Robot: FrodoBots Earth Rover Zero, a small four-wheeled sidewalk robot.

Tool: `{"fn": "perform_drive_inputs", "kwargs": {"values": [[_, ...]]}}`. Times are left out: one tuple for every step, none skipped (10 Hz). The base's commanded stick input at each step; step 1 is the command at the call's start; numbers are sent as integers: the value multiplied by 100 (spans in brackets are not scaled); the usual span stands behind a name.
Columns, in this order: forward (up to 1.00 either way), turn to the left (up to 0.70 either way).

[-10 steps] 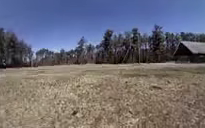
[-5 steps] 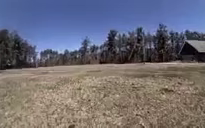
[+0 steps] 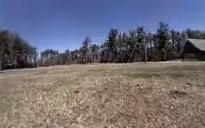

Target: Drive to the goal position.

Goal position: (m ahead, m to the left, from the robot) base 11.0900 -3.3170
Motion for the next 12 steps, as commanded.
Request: {"fn": "perform_drive_inputs", "kwargs": {"values": [[70,0],[70,0],[70,0],[70,0],[70,0],[70,0],[70,0],[70,0],[70,0],[70,0],[70,0],[70,0]]}}
